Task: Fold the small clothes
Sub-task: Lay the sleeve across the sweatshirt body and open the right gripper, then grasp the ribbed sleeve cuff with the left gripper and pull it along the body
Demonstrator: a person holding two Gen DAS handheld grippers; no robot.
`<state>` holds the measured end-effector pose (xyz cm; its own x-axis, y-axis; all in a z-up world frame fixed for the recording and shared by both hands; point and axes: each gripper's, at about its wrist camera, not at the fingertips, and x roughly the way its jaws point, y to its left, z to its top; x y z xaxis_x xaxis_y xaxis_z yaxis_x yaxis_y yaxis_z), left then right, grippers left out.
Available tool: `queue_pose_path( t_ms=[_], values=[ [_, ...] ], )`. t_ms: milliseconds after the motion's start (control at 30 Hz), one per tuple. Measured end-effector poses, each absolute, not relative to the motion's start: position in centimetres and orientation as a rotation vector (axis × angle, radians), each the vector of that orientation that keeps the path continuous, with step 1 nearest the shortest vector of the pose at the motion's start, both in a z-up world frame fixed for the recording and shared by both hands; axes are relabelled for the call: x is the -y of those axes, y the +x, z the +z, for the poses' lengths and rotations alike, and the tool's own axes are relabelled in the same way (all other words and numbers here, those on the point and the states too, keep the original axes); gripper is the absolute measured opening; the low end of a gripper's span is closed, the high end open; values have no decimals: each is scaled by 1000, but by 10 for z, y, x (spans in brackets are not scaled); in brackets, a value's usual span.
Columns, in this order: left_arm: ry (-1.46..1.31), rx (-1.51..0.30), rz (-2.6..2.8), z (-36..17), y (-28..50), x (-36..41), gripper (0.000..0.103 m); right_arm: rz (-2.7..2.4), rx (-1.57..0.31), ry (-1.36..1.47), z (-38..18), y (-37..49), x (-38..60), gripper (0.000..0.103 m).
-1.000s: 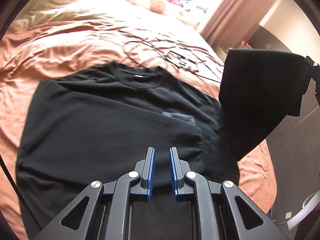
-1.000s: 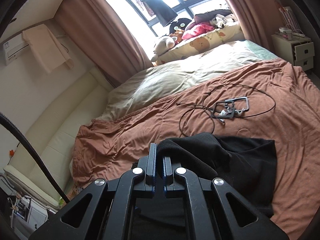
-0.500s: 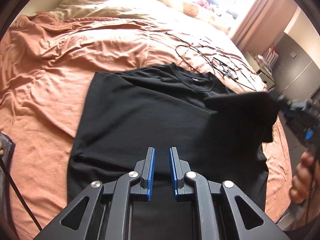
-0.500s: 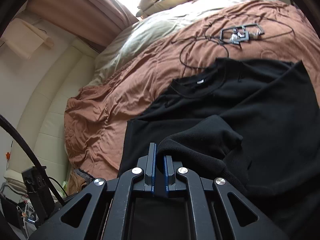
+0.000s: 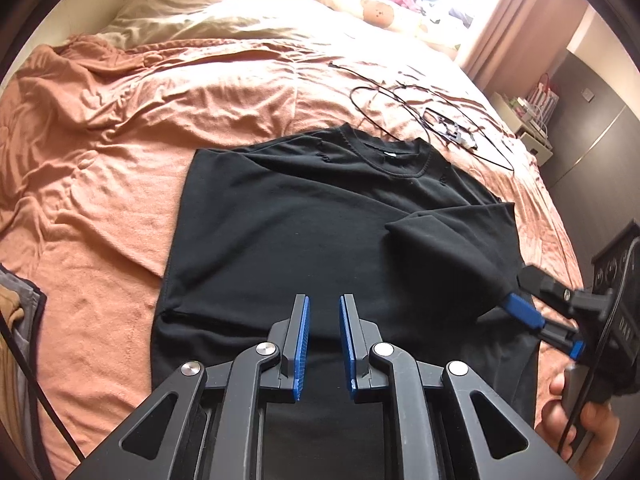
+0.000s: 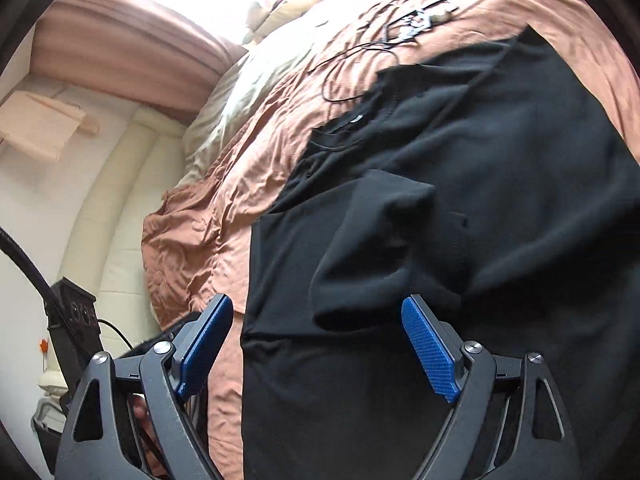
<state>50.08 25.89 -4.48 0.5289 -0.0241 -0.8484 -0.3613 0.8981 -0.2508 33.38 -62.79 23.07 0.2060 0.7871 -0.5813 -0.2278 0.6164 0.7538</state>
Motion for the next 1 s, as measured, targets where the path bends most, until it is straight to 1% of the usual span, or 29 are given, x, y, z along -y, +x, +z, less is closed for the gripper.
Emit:
queue_pose_path(
  t_ms=[333,467,600,633,667,733,867,900,1000],
  values=[
    [-378,-1018,131,-48,530,-214,17,618,-1070,706,192,370,694,86],
    [-349,-1023,80,-51,545,-187,17,593,-1035,799,185,387,712,86],
    [-315,-1033,15,-57,567,-159,17,526,-988,807,177,397,732,86],
    [-311,-1036,5,-59,573,-152,17,516,-984,829,171,398,731,83],
    [-310,-1039,-6,-62,578,-145,17,510,-983,848,163,398,731,76],
    [-312,-1049,-32,-70,590,-131,17,490,-994,868,152,404,736,70],
    [-286,-1086,-80,-87,612,-102,17,480,-1005,888,134,399,737,69],
    [-274,-1104,-90,-93,618,-95,17,479,-1002,893,134,377,748,69],
    [-231,-1142,-97,-109,633,-77,17,471,-997,903,145,357,754,69]
  ],
)
